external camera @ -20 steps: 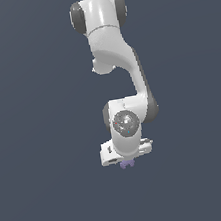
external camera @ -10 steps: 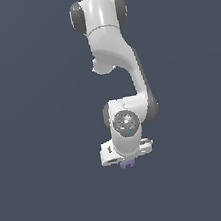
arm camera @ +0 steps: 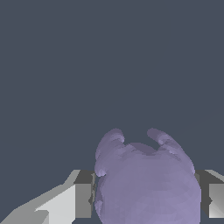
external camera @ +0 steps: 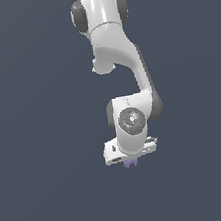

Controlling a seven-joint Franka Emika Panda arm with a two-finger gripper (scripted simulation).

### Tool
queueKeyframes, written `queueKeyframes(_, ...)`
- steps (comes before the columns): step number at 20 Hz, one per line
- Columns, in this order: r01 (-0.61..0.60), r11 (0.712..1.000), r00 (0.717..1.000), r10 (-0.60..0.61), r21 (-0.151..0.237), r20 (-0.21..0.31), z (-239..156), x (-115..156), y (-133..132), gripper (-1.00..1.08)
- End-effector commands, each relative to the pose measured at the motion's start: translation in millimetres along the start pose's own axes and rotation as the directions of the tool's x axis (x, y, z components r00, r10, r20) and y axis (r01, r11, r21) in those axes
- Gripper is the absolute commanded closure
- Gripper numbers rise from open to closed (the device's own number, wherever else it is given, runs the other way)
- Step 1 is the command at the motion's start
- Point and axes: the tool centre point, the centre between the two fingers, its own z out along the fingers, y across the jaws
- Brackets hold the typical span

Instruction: Pick up the object and move it to a goal position.

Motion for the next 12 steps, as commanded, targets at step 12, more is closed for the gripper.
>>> queueKeyframes(12,0.002,1.0,1.0,-0.002,0.001,-0.001,-63.0,22.3,-106.5,1.08)
